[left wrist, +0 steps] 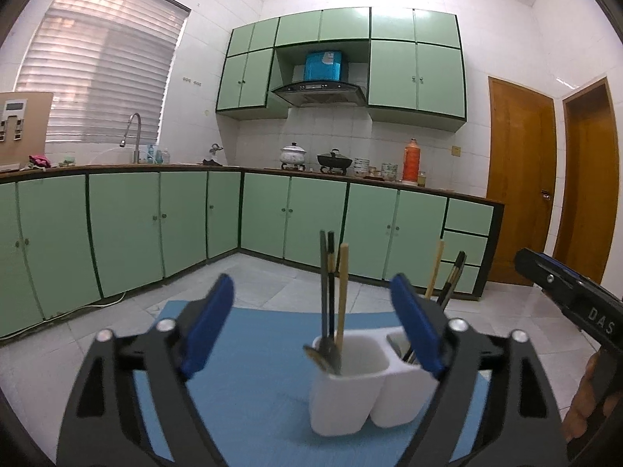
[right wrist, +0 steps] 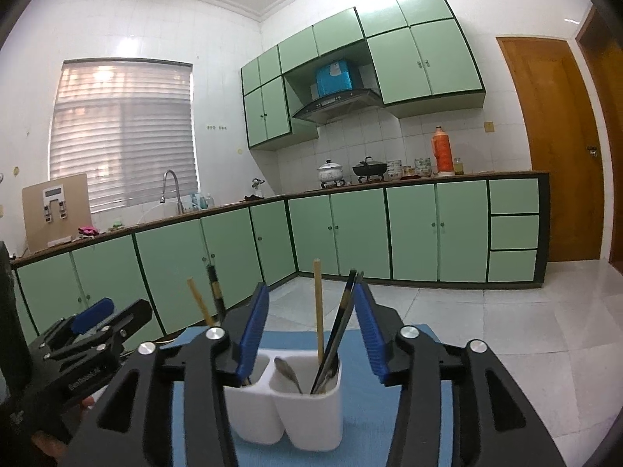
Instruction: Organize utensils
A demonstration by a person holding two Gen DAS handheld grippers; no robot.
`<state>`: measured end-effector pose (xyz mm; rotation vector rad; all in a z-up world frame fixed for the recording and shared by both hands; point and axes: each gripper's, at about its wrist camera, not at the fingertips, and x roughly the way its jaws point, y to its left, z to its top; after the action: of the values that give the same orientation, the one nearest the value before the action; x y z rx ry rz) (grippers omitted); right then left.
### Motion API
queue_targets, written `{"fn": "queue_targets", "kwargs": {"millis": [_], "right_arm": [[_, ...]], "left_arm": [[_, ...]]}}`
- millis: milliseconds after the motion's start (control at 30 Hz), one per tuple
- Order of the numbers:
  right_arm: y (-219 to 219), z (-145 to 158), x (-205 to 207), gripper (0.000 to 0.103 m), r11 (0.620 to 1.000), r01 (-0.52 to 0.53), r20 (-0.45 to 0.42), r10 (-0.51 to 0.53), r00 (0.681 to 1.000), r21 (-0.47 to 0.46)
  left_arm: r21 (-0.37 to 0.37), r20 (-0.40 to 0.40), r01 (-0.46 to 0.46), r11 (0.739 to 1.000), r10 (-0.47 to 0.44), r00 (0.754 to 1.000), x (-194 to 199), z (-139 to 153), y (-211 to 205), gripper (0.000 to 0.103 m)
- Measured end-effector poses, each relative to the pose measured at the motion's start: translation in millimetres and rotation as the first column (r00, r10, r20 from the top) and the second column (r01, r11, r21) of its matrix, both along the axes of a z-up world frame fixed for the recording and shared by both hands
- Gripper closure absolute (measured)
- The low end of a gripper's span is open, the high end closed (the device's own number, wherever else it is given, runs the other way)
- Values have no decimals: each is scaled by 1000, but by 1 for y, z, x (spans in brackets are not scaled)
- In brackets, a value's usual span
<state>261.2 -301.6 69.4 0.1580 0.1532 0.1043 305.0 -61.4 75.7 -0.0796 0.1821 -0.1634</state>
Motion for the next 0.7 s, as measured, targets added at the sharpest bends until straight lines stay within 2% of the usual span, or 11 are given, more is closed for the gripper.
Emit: {"fn": "queue_targets", "kwargs": {"millis": [67, 233, 467, 700], "right_arm": [[1, -4, -10, 44, 1000, 0, 1, 0, 1000, -1], [6, -14, -36, 29, 1000, 2, 0, -2, 1000, -12], [15, -26, -71, 7, 999, 7, -15, -7, 1000, -41], [22, -31, -104, 6, 997, 2, -30, -4, 1000, -71]], "left_arm": [[-1, 5, -4, 1000, 4, 1000, -12, -4, 4, 14], [29, 17, -24, 999, 24, 1000, -38, -13, 10, 8], [56, 21, -41, 998, 40, 999, -73, -15, 16, 5], [75, 1, -44, 996, 44, 999, -108, -17, 21, 5]]}}
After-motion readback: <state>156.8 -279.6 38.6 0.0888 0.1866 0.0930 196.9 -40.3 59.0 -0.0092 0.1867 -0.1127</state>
